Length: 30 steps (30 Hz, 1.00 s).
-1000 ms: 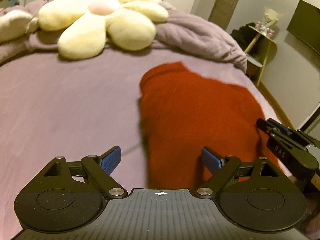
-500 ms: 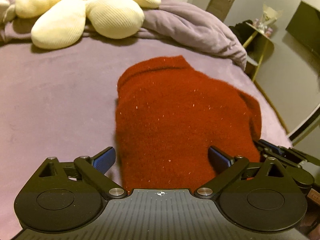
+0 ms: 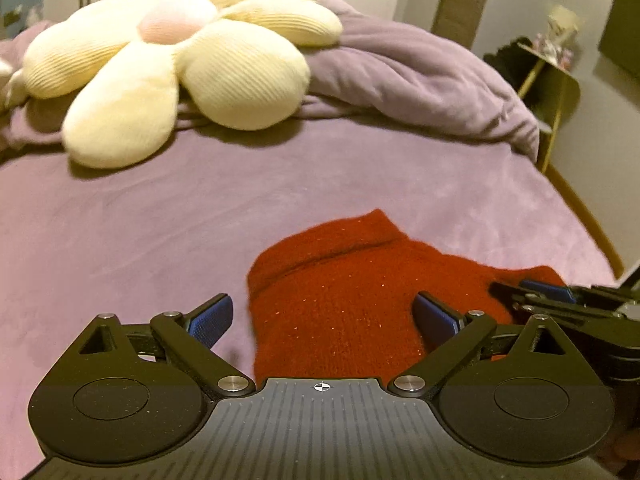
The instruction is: Fold small clothes
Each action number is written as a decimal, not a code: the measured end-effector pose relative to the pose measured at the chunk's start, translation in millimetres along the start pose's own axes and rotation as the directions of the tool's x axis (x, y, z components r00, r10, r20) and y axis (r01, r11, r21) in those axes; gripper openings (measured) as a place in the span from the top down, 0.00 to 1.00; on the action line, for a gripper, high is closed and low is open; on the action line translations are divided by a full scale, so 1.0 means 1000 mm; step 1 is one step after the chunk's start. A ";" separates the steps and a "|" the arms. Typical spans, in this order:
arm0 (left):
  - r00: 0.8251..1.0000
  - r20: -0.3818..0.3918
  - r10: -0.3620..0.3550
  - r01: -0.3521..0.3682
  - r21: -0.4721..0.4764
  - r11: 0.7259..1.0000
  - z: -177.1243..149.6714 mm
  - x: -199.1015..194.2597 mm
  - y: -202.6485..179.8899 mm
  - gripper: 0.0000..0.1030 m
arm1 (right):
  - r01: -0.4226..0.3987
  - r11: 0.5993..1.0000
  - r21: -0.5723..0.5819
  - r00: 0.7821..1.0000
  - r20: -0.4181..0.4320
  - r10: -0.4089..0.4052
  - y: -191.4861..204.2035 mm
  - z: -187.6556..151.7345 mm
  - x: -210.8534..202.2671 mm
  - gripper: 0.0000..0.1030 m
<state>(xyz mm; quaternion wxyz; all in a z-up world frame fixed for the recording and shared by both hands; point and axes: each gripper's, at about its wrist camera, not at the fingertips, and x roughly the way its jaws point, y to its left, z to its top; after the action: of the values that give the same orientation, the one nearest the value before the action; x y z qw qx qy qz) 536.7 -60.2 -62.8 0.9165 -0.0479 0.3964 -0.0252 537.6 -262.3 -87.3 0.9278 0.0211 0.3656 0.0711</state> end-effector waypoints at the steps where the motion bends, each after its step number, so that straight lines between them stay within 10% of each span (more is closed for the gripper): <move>1: 1.000 0.003 0.010 -0.010 0.021 1.000 -0.002 0.006 -0.004 0.02 | 0.004 1.000 -0.008 1.000 0.005 -0.004 0.000 -0.001 0.004 0.71; 11: 0.999 -0.023 -0.043 0.041 -0.092 0.995 -0.013 -0.010 0.014 0.01 | -0.001 1.000 -0.013 0.996 0.093 0.002 0.002 -0.011 -0.005 0.66; 16: 0.999 -0.015 -0.045 0.045 -0.026 0.999 -0.022 -0.045 0.010 0.02 | -0.103 0.991 0.081 0.980 0.179 0.087 -0.011 -0.045 -0.072 0.34; 25: 0.998 -0.046 -0.045 0.045 -0.002 0.999 -0.033 -0.061 0.003 0.02 | -0.105 0.987 0.121 0.979 0.186 0.082 -0.033 -0.103 -0.125 0.34; 30: 0.980 -0.080 -0.180 0.174 -0.074 0.982 -0.045 -0.066 0.026 0.02 | -0.165 0.961 0.222 0.977 0.169 0.129 -0.058 -0.106 -0.118 0.20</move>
<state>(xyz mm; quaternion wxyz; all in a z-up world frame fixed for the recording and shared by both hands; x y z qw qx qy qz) 458.7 -32.3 -49.0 0.8904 -0.1127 0.4305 -0.0955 387.4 -338.7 -90.6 0.9362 0.1631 0.2967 0.0946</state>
